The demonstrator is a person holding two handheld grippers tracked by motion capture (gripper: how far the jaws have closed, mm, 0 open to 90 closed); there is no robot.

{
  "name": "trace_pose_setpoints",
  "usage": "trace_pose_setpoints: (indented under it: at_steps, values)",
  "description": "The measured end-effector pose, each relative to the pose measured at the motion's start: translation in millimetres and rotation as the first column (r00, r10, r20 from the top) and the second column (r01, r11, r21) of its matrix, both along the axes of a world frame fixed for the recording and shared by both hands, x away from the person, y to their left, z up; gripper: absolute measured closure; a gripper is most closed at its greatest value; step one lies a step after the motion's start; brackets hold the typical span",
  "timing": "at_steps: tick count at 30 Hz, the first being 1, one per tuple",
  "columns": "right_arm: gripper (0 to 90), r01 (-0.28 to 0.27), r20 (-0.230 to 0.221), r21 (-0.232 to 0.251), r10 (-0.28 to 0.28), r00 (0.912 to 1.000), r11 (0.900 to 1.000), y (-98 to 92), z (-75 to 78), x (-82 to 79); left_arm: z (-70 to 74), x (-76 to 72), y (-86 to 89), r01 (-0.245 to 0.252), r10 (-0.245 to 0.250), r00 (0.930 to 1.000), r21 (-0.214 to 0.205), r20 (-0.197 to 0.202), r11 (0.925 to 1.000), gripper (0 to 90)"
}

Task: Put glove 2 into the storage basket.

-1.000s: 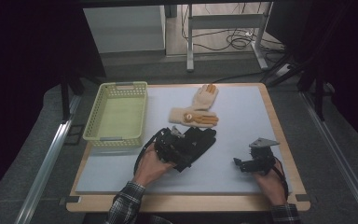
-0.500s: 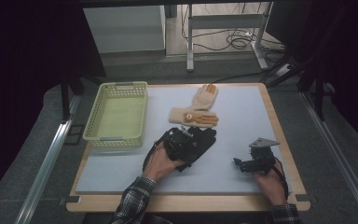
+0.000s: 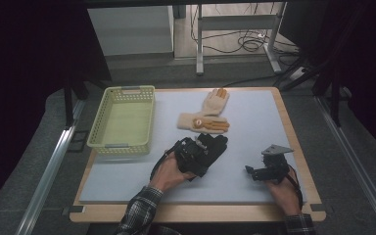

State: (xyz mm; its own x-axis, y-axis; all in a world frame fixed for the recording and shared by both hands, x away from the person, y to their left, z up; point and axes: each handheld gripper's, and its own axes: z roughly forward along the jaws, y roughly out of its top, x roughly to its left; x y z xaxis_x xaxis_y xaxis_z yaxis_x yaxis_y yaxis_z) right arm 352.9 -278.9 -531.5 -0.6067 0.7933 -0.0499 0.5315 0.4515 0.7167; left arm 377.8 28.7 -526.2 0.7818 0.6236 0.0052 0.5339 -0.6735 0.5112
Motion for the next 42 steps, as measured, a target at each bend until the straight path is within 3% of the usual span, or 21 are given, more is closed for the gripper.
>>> trace_pose_setpoints:
  at_steps: [3, 7, 8, 11, 13, 15, 16, 19, 21, 24, 30, 38, 42]
  values:
    - [7.3, 0.000, 0.001, -0.001, 0.000, 1.0000, 1.0000, 0.0, 0.0, 0.0, 0.8, -0.4, 0.3, -0.022, 0.022, 0.9997, -0.010, -0.010, 0.9997, 1.3]
    - [7.3, 0.000, 0.001, -0.001, 0.000, 1.0000, 1.0000, 0.0, 0.0, 0.0, 5.4, -0.6, 3.9, -0.042, 0.042, 0.9991, -0.013, -0.005, 0.9990, 19.6]
    - [7.3, 0.000, 0.001, -0.001, 0.000, 1.0000, 1.0000, 0.0, 0.0, 0.0, 6.4, -0.5, 5.5, -0.049, 0.049, 0.9988, -0.016, 0.000, 0.9987, 19.6]
    - [7.3, 0.000, 0.000, -0.001, 0.000, 1.0000, 1.0000, 0.1, 0.0, -0.1, 9.3, -0.2, 10.4, -0.065, 0.066, 0.9977, -0.024, 0.016, 0.9976, 41.7]
    - [7.3, 0.000, 0.001, -0.001, 0.000, 1.0000, 1.0000, 0.1, 0.0, -0.1, 9.9, -0.7, 10.5, -0.069, 0.069, 0.9973, -0.022, 0.022, 0.9974, 45.0]
    - [7.3, 0.000, 0.001, -0.001, 0.000, 1.0000, 1.0000, 0.1, 0.0, -0.1, 11.0, -2.0, 9.9, -0.072, 0.073, 0.9968, -0.014, 0.032, 0.9973, 57.7]
    - [7.3, 0.000, 0.001, -0.001, 0.000, 1.0000, 1.0000, 0.1, 0.0, -0.1, 11.0, -2.0, 9.9, -0.072, 0.073, 0.9968, -0.014, 0.032, 0.9973, 59.9]
    - [7.3, 0.000, 0.002, -0.002, 0.000, 1.0000, 1.0000, 0.1, 0.0, -0.1, 11.8, -2.1, 11.7, -0.085, 0.086, 0.9959, -0.031, 0.028, 0.9959, 64.0]
    - [7.3, -0.001, 0.001, -0.002, 0.001, 1.0000, 1.0000, 0.0, 0.0, -0.1, 13.0, 0.0, 15.9, -0.097, 0.098, 0.9952, -0.059, 0.002, 0.9935, 65.7]
    - [7.3, 0.000, 0.001, -0.001, 0.000, 1.0000, 1.0000, 0.0, 0.0, -0.1, 15.7, 1.0, 18.4, -0.112, 0.111, 0.9936, -0.067, -0.018, 0.9914, 65.8]
    - [7.3, 0.000, 0.002, -0.001, 0.000, 1.0000, 1.0000, 0.0, 0.0, -0.1, 24.3, 0.2, 22.3, -0.134, 0.133, 0.9910, -0.077, -0.016, 0.9880, 65.4]
    - [7.3, -0.001, 0.002, -0.002, 0.001, 1.0000, 1.0000, 0.0, 0.0, -0.2, 54.5, 6.6, 36.1, -0.172, 0.173, 0.9850, -0.078, -0.001, 0.9820, 64.3]
    - [7.3, 0.001, 0.000, -0.001, -0.001, 1.0000, 1.0000, 0.1, 0.1, -0.4, 68.5, 9.6, 43.4, -0.206, 0.208, 0.9780, -0.092, 0.014, 0.9742, 64.0]
